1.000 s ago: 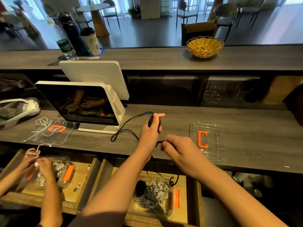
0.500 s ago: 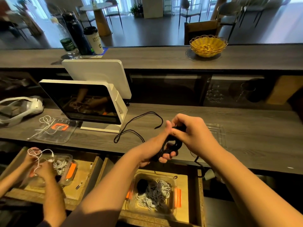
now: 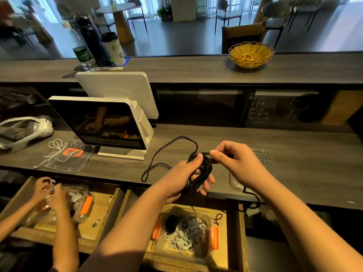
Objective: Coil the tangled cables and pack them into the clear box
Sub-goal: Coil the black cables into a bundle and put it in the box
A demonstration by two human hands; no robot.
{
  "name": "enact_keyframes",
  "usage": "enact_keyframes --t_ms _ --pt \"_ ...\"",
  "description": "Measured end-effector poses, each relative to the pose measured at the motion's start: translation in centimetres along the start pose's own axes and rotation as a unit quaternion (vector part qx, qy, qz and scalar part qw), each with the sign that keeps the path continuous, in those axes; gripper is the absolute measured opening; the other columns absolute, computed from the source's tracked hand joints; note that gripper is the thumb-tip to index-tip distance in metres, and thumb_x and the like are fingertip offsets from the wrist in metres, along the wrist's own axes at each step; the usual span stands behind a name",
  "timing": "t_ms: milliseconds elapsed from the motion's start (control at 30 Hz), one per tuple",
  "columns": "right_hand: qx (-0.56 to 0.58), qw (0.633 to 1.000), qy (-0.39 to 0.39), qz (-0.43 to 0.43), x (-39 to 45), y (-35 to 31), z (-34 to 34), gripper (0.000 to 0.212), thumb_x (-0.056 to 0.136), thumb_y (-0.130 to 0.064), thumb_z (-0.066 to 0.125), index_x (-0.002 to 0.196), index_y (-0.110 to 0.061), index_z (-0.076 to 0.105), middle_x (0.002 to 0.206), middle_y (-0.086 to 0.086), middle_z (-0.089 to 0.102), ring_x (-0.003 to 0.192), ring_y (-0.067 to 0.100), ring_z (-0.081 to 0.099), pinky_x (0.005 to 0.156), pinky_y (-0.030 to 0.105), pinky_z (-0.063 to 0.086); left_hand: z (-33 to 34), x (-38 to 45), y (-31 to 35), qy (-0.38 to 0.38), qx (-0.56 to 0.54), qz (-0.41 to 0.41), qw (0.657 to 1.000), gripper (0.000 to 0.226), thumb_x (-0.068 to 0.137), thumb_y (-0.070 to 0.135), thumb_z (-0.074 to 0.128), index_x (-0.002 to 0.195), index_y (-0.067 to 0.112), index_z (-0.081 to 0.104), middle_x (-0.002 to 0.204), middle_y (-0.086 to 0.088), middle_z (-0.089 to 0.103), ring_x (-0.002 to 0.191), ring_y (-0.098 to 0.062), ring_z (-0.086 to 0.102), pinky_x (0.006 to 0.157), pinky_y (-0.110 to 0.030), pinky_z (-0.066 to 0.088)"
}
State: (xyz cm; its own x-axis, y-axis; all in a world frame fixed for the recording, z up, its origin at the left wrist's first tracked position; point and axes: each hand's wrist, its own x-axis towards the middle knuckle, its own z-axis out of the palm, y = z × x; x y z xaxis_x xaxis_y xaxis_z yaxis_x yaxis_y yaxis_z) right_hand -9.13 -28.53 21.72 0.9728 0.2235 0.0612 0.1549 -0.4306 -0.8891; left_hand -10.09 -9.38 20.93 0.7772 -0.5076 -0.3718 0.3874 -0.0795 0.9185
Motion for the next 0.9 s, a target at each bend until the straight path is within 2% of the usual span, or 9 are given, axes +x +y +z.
enact_keyframes --t_ms 167,300,367,433,500,600,700,767,900 --pt "0.003 0.999 0.048 0.023 0.2 0.4 0.6 0.016 0.092 -0.039 0.063 0.085 -0.024 0.062 0.081 0.003 0.068 0.074 0.020 0.062 0.069 0.037 0.051 0.3 0.4 -0.9 0.038 -0.086 0.033 0.995 0.053 0.097 0.054 0.038 0.130 0.020 0.059 0.101 -0.013 0.072 0.090 -0.025 0.065 0.082 -0.042 0.056" --pt "0.005 0.998 0.041 0.044 -0.1 0.4 1.6 0.022 0.097 -0.036 0.056 0.081 -0.024 0.064 0.062 -0.013 0.059 0.056 -0.002 0.050 0.058 0.019 0.038 0.5 0.6 -0.8 0.069 -0.205 0.054 0.975 0.049 0.099 0.054 0.035 0.128 0.031 0.068 0.122 -0.011 0.068 0.108 -0.022 0.064 0.096 -0.044 0.051" --pt "-0.002 0.998 0.029 0.052 -0.4 0.6 2.0 0.025 0.099 -0.035 0.052 0.079 -0.027 0.066 0.058 -0.011 0.053 0.053 -0.001 0.046 0.057 0.021 0.037 0.3 0.8 -0.7 0.088 -0.263 0.060 0.959 0.050 0.102 0.054 0.030 0.127 0.032 0.068 0.128 -0.010 0.067 0.121 -0.023 0.061 0.103 -0.044 0.046" --pt "0.000 0.998 0.017 0.059 -0.5 0.6 2.5 0.027 0.099 -0.036 0.052 0.078 -0.029 0.067 0.057 -0.010 0.052 0.054 0.000 0.046 0.059 0.026 0.040 0.1 1.1 -0.7 0.101 -0.309 0.063 0.944 0.052 0.102 0.054 0.030 0.127 0.030 0.068 0.129 -0.011 0.067 0.126 -0.024 0.058 0.103 -0.042 0.043" --pt "0.014 0.998 0.005 0.067 -0.5 0.6 3.0 0.029 0.100 -0.035 0.051 0.076 -0.029 0.067 0.054 -0.012 0.053 0.053 0.001 0.045 0.060 0.027 0.040 0.2 1.4 -0.7 0.103 -0.373 0.069 0.919 0.052 0.103 0.054 0.032 0.131 0.026 0.065 0.121 -0.013 0.068 0.120 -0.027 0.060 0.104 -0.043 0.045" --pt "0.008 0.997 -0.025 0.076 -0.7 0.4 4.0 0.031 0.101 -0.033 0.050 0.076 -0.025 0.067 0.055 -0.009 0.052 0.054 0.005 0.045 0.060 0.033 0.041 0.6 1.7 -0.7 0.124 -0.451 0.079 0.880 0.051 0.104 0.052 0.033 0.135 0.022 0.061 0.103 -0.012 0.069 0.100 -0.024 0.061 0.102 -0.040 0.042" --pt "0.008 0.996 -0.030 0.084 -1.1 0.5 4.9 0.032 0.103 -0.031 0.048 0.075 -0.025 0.064 0.055 -0.009 0.052 0.053 0.005 0.046 0.059 0.032 0.040 0.9 2.1 -0.8 0.147 -0.469 0.089 0.866 0.050 0.104 0.052 0.034 0.135 0.022 0.060 0.093 -0.010 0.068 0.093 -0.023 0.062 0.102 -0.042 0.042" --pt "0.000 0.994 -0.047 0.096 -1.2 0.5 5.2 0.033 0.103 -0.031 0.045 0.077 -0.023 0.063 0.056 -0.008 0.050 0.053 0.006 0.045 0.058 0.031 0.039 1.0 2.2 -0.8 0.167 -0.488 0.094 0.851 0.050 0.104 0.052 0.035 0.134 0.022 0.060 0.088 -0.009 0.067 0.081 -0.019 0.061 0.088 -0.037 0.048" --pt "-0.031 0.989 -0.108 0.095 -1.8 0.4 5.8 0.034 0.104 -0.032 0.043 0.087 -0.013 0.065 0.058 -0.007 0.048 0.049 0.001 0.041 0.053 0.025 0.033 0.4 2.5 -0.5 0.220 -0.519 0.110 0.819 0.047 0.104 0.052 0.035 0.134 0.022 0.057 0.079 -0.006 0.061 0.063 -0.013 0.051 0.061 -0.026 0.040"
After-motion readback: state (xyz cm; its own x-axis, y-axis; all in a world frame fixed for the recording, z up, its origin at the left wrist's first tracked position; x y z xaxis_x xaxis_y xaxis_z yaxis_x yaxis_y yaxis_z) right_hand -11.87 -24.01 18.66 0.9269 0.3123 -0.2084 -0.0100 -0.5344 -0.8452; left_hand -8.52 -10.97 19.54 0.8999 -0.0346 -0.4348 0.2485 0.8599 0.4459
